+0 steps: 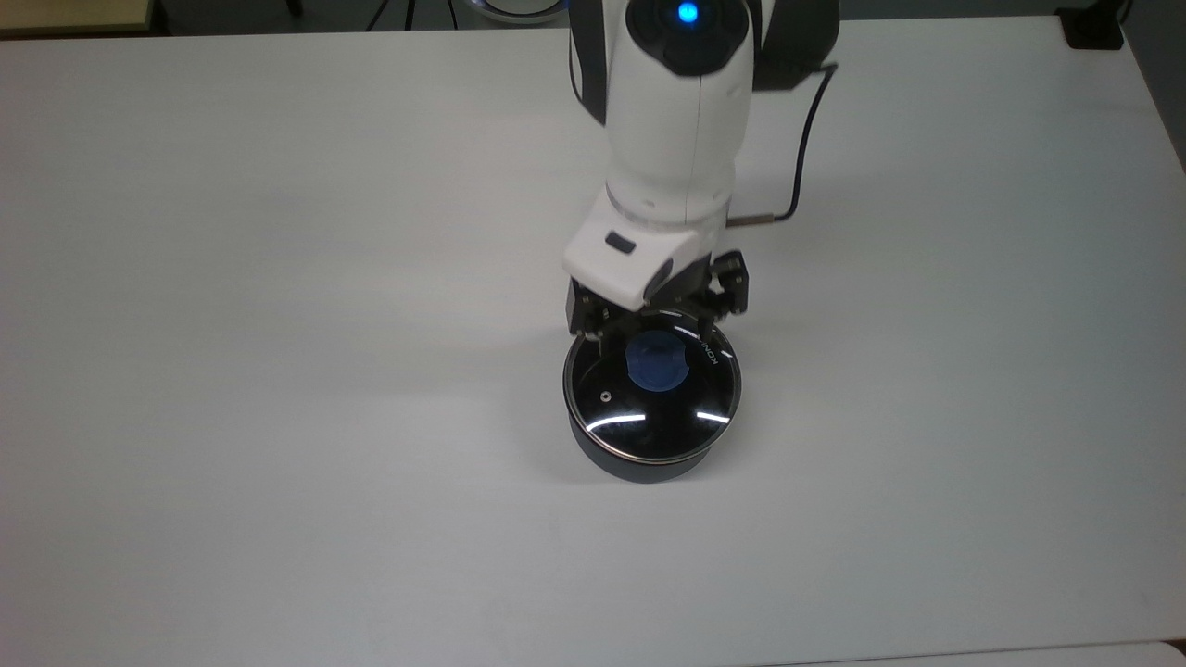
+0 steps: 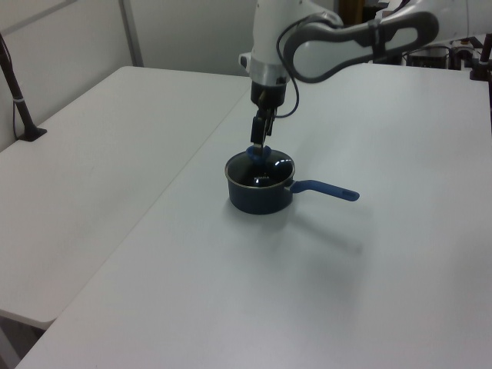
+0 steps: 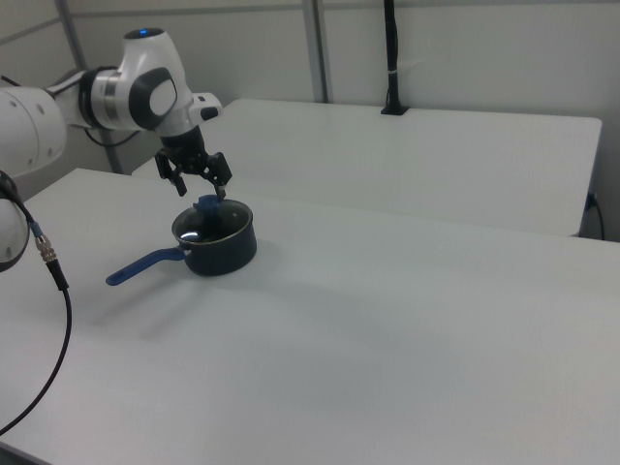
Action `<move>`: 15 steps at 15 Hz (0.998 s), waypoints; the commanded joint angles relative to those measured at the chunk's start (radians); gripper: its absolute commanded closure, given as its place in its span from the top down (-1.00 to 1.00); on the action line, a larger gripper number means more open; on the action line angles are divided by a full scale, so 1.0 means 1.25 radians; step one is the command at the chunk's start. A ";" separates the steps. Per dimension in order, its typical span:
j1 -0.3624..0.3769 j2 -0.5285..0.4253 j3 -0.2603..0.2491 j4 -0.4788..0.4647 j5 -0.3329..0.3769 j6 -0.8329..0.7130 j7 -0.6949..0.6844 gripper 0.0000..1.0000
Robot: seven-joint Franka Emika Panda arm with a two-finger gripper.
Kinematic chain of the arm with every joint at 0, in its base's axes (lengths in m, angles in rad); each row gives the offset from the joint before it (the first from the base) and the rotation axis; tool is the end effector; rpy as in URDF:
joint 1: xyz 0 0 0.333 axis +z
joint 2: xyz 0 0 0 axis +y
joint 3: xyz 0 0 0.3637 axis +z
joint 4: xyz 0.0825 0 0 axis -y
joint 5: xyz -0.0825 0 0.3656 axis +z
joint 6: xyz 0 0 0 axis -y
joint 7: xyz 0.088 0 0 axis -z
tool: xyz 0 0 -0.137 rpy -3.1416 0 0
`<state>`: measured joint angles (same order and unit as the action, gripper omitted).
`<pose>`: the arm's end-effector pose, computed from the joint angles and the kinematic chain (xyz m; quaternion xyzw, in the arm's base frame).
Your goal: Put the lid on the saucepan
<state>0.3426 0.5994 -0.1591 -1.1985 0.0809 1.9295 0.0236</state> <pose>0.7318 0.1768 0.4641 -0.9940 -0.0848 -0.0693 0.0022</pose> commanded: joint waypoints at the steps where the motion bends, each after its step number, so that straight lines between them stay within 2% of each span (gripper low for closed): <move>1: 0.001 -0.072 -0.006 -0.046 0.004 -0.060 0.009 1.00; 4: -0.019 -0.225 -0.005 -0.186 -0.042 -0.157 0.009 1.00; 6: -0.037 -0.345 -0.002 -0.313 -0.077 -0.169 0.009 1.00; 7: -0.047 -0.381 0.002 -0.350 -0.088 -0.178 0.009 1.00; 9: -0.093 -0.430 0.024 -0.385 -0.095 -0.225 0.008 1.00; 11: -0.128 -0.454 0.043 -0.386 -0.112 -0.257 0.008 1.00; 15: -0.161 -0.487 0.044 -0.405 -0.125 -0.270 0.008 1.00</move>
<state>0.1774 0.0462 -0.1250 -1.6457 -0.0568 1.5979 0.0238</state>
